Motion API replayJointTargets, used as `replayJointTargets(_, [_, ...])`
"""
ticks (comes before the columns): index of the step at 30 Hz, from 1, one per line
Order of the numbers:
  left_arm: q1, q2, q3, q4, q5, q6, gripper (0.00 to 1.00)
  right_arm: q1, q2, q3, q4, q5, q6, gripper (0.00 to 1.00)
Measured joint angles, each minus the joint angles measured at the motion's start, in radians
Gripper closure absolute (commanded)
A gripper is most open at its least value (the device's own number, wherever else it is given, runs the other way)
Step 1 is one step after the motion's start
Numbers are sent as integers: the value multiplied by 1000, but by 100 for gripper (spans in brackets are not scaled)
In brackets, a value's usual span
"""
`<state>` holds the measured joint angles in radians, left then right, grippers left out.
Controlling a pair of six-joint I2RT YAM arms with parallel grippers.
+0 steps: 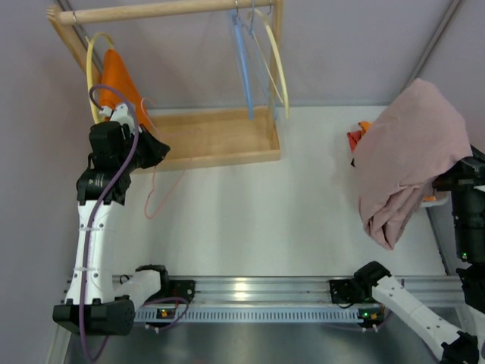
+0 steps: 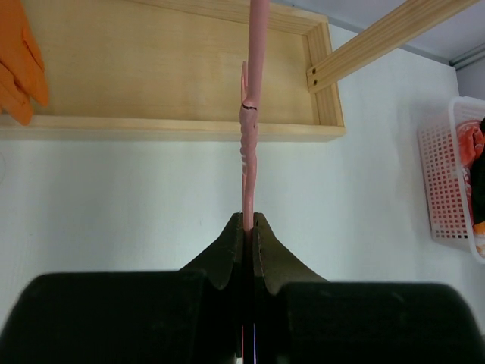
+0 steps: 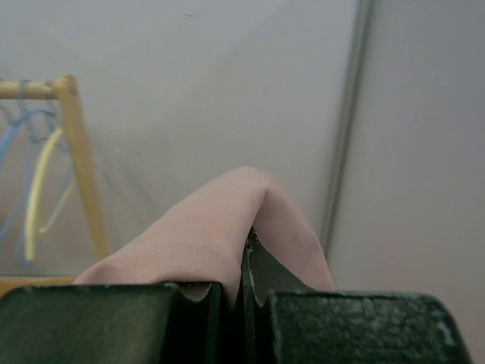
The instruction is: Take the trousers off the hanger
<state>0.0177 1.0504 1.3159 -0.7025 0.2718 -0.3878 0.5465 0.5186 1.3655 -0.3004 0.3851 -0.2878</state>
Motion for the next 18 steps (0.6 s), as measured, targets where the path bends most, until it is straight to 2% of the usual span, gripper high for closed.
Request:
replayJointTargets(4, [-3, 12, 0, 2, 0, -6, 100, -82, -27, -75, 11, 203, -58, 100])
replayJointTargets(10, [-7, 31, 0, 3, 1, -10, 100, -92, 43, -220, 87, 425, -245, 100])
replayJointTargets(15, [-7, 20, 0, 3, 1, -4, 100, -151, 175, -248, 129, 452, -331, 100])
replayJointTargets(18, [-8, -3, 0, 3, 1, 3, 100, -311, 256, -234, 108, 365, -303, 100])
